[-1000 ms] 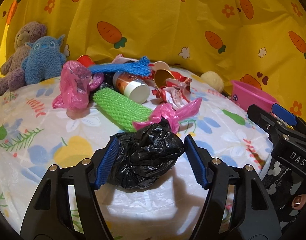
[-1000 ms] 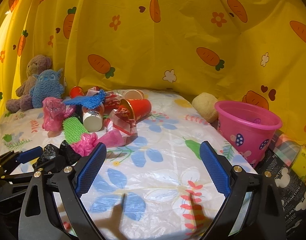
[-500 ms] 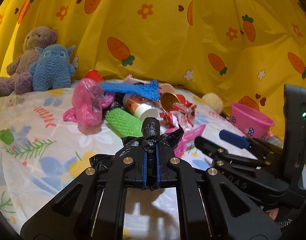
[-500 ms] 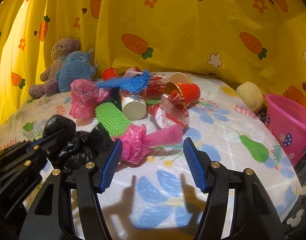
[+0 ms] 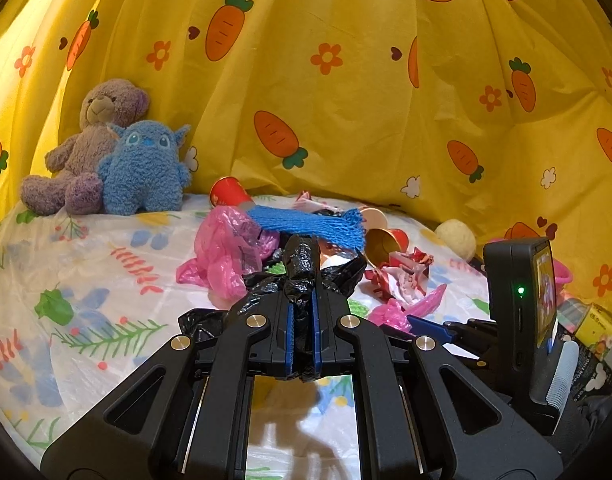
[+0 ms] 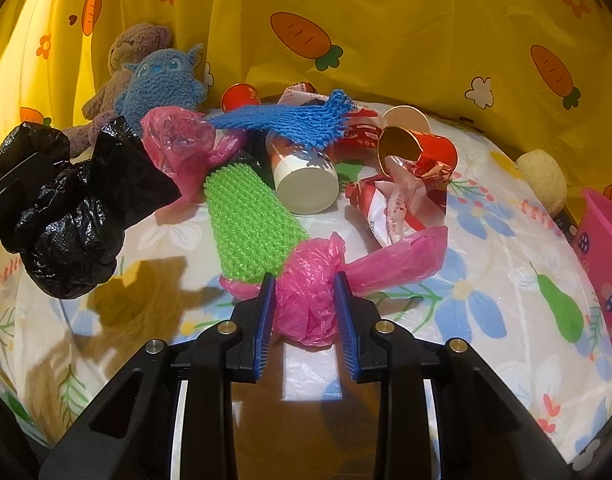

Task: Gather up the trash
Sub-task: 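Carry the black bag toward the pink bucket with the left gripper while the right gripper grasps the pink bag, then open both grippers over the pink bucket to drop the black and pink bags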

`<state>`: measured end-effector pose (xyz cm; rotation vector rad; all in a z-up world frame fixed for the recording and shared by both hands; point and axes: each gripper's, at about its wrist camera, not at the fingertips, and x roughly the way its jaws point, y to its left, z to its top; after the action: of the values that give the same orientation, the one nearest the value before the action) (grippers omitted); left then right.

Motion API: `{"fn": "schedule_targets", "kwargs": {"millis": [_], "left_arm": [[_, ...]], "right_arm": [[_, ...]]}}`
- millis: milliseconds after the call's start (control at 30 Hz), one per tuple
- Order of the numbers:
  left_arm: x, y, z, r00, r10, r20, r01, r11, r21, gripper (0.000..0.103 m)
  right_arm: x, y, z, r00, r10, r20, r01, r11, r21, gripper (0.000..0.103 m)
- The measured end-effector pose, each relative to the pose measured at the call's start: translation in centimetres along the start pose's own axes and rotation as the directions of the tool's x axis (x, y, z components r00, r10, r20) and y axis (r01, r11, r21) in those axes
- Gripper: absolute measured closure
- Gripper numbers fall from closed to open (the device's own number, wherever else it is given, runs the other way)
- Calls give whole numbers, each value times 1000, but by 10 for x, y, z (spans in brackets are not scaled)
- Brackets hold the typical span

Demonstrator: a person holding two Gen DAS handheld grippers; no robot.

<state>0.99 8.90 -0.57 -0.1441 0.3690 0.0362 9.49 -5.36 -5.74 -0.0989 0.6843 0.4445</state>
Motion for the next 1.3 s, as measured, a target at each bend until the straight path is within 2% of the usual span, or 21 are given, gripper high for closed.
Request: {"fn": "schedule_targets", "kwargs": {"millis": [100, 300, 500, 667, 867, 967, 1000, 1067, 1133, 1300], "left_arm": [[1, 0, 0, 1000, -7, -3, 7, 1000, -3, 97], [-1, -8, 0, 1000, -9, -1, 9, 1000, 11, 97], [-2, -34, 5, 998, -69, -4, 70, 997, 27, 97], [-3, -72, 10, 991, -136, 1, 135, 987, 89, 97], [11, -116, 23, 969, -244, -19, 245, 963, 114, 97], [20, -147, 32, 952, -304, -21, 304, 941, 149, 97], [23, -158, 35, 944, -329, -23, 329, 931, 156, 97], [31, -182, 43, 926, -377, -25, 376, 911, 170, 97], [40, -206, 51, 909, -416, -24, 413, 891, 188, 97], [74, -265, 68, 849, -528, -32, 522, 826, 212, 97]], "right_arm": [[-4, -4, -2, 1000, 3, 18, -3, 1000, 7, 82], [-34, -18, -8, 996, 30, 82, -32, 999, 23, 84], [-72, -36, -12, 989, 25, 148, -31, 999, 36, 84], [-103, -61, -12, 976, -20, 216, 8, 998, 57, 83], [-126, -104, -6, 954, -121, 275, 93, 989, 113, 83], [-136, -134, 0, 931, -204, 303, 162, 974, 157, 83], [-136, -134, 0, 931, -204, 303, 162, 974, 157, 83], [-141, -157, 6, 911, -263, 317, 210, 959, 190, 83], [-146, -178, 10, 882, -339, 327, 278, 935, 218, 83], [-149, -235, 23, 828, -464, 313, 374, 875, 306, 83]]}}
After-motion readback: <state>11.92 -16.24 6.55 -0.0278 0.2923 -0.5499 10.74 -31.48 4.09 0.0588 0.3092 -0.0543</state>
